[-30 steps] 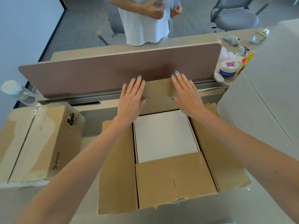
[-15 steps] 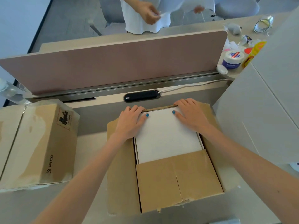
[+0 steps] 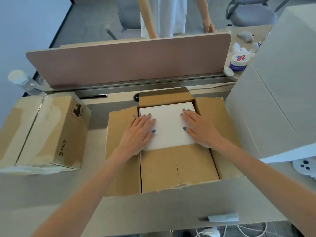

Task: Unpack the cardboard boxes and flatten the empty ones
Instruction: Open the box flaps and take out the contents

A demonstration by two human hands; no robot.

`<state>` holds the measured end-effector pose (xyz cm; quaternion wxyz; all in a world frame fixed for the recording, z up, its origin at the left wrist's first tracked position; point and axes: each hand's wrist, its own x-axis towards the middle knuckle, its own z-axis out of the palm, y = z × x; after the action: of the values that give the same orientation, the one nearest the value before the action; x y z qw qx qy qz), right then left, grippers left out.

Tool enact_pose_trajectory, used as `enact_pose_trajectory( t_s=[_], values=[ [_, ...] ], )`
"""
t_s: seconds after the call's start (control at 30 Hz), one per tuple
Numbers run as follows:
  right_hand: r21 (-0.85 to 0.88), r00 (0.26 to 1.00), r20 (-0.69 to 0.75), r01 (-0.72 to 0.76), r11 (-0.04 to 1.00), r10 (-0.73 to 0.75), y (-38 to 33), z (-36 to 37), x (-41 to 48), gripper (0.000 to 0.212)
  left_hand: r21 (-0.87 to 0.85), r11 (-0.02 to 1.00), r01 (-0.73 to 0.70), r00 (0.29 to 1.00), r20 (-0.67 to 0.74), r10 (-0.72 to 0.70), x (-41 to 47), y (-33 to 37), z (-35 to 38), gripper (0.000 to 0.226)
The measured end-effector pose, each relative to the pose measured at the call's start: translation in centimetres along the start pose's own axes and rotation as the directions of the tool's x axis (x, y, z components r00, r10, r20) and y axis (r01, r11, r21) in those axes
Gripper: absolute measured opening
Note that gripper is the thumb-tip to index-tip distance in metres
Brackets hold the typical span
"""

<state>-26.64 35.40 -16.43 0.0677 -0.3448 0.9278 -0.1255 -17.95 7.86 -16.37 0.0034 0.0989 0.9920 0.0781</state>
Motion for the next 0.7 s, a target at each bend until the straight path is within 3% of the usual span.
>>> enact_pose_trajectory(
  t_s=[0.2, 0.33, 0.53, 0.6, 0.7],
  values=[
    [0.043, 0.977, -0.165, 0.141, 0.989, -0.132, -2.1, -0.3, -6.8, 0.015, -0.066, 0.997, -0.028, 1.0, -0.007, 0.027, -6.6, 4.9, -0.4, 0.046],
    [0.065, 0.985, -0.134, 0.116, 0.991, -0.107, -3.1, -1.0, -8.3, 0.012, -0.099, 0.995, -0.007, 0.999, -0.051, 0.002, -7.6, 6.8, -0.7, 0.034],
    [0.191, 0.996, -0.058, -0.061, 0.98, 0.073, -5.9, -6.6, -9.2, 0.012, -0.265, 0.948, 0.178, 0.983, 0.003, -0.183, -8.0, 9.5, -6.5, 0.005],
    [0.216, 0.997, -0.042, -0.049, 0.975, 0.06, -6.6, -8.6, -10.2, 0.018, -0.334, 0.919, 0.209, 0.977, 0.024, -0.214, -9.2, 10.4, -8.4, 0.007],
    [0.23, 0.992, 0.128, -0.03, 0.973, 0.001, -7.7, -10.5, -12.1, 0.023, -0.462, 0.837, 0.292, 0.956, 0.15, -0.251, -11.3, 11.5, -10.1, 0.02]
  ],
)
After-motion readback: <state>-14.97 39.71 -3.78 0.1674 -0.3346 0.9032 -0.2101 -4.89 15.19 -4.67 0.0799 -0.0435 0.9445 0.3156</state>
